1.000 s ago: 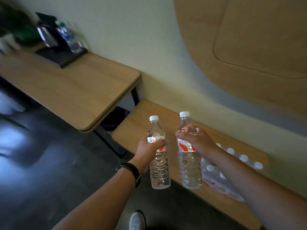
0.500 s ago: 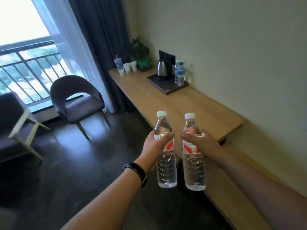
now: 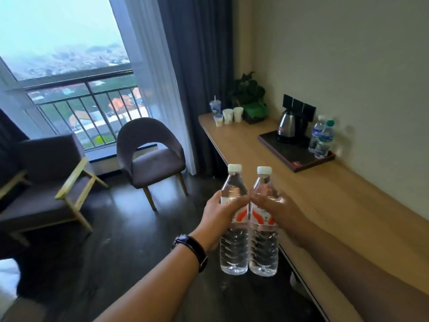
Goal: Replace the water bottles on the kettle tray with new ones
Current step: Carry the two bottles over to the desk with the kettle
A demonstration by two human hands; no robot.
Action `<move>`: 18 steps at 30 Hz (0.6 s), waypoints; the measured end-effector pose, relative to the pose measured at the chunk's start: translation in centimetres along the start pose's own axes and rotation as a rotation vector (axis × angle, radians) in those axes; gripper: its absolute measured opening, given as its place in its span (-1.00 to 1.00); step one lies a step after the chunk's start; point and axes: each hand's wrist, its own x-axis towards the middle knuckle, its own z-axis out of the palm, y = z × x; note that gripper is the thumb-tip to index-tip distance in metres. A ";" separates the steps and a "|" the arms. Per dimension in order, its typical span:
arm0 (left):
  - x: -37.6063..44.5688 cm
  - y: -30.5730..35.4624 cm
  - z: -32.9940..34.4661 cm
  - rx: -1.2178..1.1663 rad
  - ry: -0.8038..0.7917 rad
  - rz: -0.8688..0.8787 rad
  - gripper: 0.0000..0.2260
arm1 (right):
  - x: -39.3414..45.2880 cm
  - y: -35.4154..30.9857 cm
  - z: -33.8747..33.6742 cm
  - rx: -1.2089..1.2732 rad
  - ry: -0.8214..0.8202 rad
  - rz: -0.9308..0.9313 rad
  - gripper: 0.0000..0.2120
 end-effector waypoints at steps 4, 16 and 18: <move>7.8 1.8 -3.0 0.005 0.020 0.011 -0.43 | 8.8 -1.4 1.1 0.016 -0.042 -0.022 -0.22; 32.3 4.6 -7.4 0.068 -0.166 -0.021 -0.44 | 30.1 -2.3 -0.2 0.046 0.095 0.030 -0.41; 36.8 4.4 -7.4 0.094 -0.260 -0.011 -0.43 | 32.9 -1.3 -1.2 0.067 0.169 0.055 -0.34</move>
